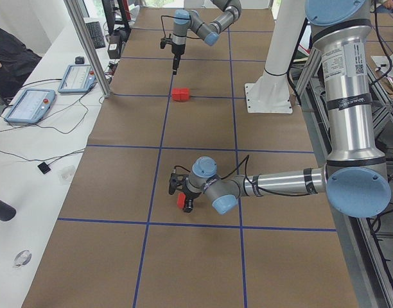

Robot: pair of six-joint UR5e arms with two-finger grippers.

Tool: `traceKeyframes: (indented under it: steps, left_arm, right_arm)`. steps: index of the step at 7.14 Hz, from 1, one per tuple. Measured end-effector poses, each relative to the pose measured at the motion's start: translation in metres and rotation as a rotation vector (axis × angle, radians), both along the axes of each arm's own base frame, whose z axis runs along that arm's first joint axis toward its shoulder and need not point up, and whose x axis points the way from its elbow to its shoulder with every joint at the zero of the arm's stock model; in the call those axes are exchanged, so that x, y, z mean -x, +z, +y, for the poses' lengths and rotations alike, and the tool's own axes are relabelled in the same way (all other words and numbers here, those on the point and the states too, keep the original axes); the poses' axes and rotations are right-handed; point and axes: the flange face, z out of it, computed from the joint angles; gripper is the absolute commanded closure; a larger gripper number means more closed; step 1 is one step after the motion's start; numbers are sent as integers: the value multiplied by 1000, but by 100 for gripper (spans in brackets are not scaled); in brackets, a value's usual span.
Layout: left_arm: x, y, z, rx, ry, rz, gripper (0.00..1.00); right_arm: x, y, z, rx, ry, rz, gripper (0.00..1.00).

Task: Form red blocks into L shape at center
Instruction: 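Grasp the far red cube with the left gripper and lift it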

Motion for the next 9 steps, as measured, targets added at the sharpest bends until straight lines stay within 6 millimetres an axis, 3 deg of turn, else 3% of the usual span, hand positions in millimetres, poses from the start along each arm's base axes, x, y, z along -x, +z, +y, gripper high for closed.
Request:
traceKeyframes:
  steps: [1, 3, 4, 5, 7, 9]
  left_arm:
    - [-2, -4, -3, -8, -2, 3, 100]
    - [-3, -20, -12, -38, -21, 10, 100]
    - [-5, -32, -23, -47, -35, 16, 100]
    - [-13, -56, -49, -23, -66, 18, 100]
    - [-44, -144, -118, 137, -185, 20, 100]
    - [-89, -245, -157, 368, -327, 33, 100]
  right_arm:
    - [0, 4, 0, 2, 1, 5, 1]
    - [-1, 10, 0, 5, 2, 11, 1]
    - [-1, 12, 0, 6, 2, 12, 1]
    - [-2, 13, 0, 5, 4, 12, 1]
    - [-19, 24, 0, -19, -5, 20, 1]
    - [-62, 64, -3, -68, -35, 63, 1]
